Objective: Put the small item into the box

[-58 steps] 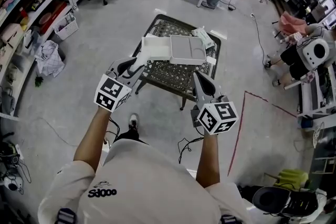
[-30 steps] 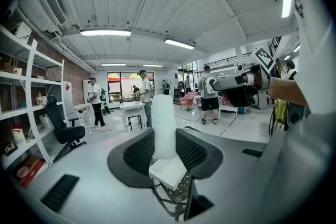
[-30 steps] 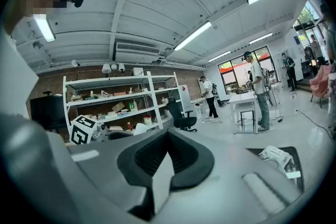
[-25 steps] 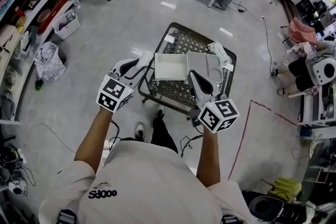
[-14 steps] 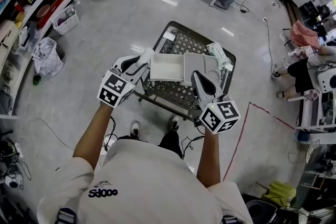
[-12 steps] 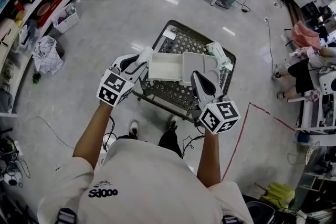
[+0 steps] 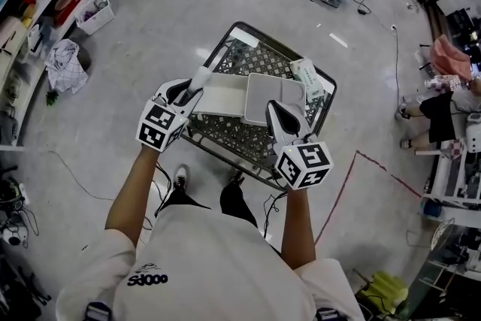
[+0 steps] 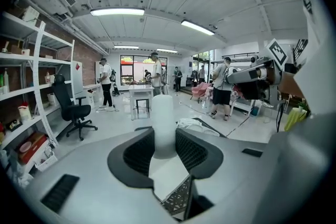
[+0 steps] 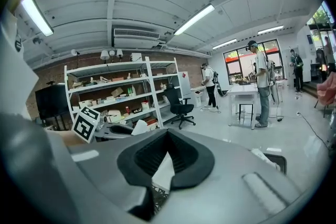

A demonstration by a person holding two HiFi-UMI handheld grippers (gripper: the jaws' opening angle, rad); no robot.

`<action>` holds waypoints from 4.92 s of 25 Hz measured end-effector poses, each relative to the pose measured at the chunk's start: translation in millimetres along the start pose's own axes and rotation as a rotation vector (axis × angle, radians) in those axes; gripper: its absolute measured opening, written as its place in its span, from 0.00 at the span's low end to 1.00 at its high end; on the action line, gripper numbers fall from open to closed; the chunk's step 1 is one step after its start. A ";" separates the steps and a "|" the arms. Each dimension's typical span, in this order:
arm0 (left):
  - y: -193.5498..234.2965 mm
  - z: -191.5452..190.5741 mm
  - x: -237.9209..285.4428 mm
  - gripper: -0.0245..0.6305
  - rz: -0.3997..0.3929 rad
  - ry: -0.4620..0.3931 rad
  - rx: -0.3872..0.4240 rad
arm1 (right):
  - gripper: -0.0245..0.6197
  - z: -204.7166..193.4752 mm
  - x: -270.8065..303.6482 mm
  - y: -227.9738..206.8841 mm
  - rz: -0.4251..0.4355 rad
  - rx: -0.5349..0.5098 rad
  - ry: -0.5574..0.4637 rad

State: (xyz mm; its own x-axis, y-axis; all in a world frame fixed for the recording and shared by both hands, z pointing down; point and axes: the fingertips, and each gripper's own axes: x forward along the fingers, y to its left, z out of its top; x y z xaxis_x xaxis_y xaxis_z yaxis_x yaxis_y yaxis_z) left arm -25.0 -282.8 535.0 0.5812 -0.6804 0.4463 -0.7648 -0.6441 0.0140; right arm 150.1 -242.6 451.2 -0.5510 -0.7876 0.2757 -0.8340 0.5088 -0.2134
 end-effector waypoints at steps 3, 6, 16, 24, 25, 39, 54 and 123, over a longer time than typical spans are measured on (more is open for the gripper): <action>-1.1 -16.4 23.8 0.23 0.016 0.050 -0.003 | 0.05 -12.6 6.4 -19.3 0.004 0.023 0.025; -1.4 -40.4 49.3 0.23 0.019 0.116 -0.003 | 0.05 -29.7 14.6 -36.0 0.004 0.053 0.058; 1.6 -106.0 118.3 0.23 -0.011 0.291 -0.047 | 0.05 -77.3 40.1 -59.3 0.001 0.107 0.157; 3.1 -168.3 159.5 0.23 -0.035 0.504 -0.026 | 0.05 -107.1 44.5 -71.6 -0.020 0.166 0.209; 3.3 -175.2 164.2 0.23 -0.037 0.529 -0.020 | 0.05 -110.7 44.2 -72.5 -0.021 0.173 0.217; -3.3 -224.9 202.9 0.23 -0.043 0.745 0.174 | 0.05 -147.0 38.5 -81.4 -0.025 0.240 0.287; -2.8 -203.5 188.8 0.26 -0.038 0.638 0.086 | 0.05 -129.6 42.4 -68.0 -0.008 0.229 0.257; 8.8 153.1 -87.6 0.05 0.104 -0.298 0.243 | 0.05 113.0 -6.6 36.6 -0.030 -0.317 -0.113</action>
State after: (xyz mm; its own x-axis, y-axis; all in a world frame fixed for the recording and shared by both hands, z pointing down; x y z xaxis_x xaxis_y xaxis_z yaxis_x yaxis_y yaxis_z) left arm -40.0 -282.4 359.0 0.5868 -0.7950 0.1540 -0.7566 -0.6060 -0.2457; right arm 126.4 -258.1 335.6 -0.5346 -0.8283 0.1677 -0.8267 0.5537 0.0998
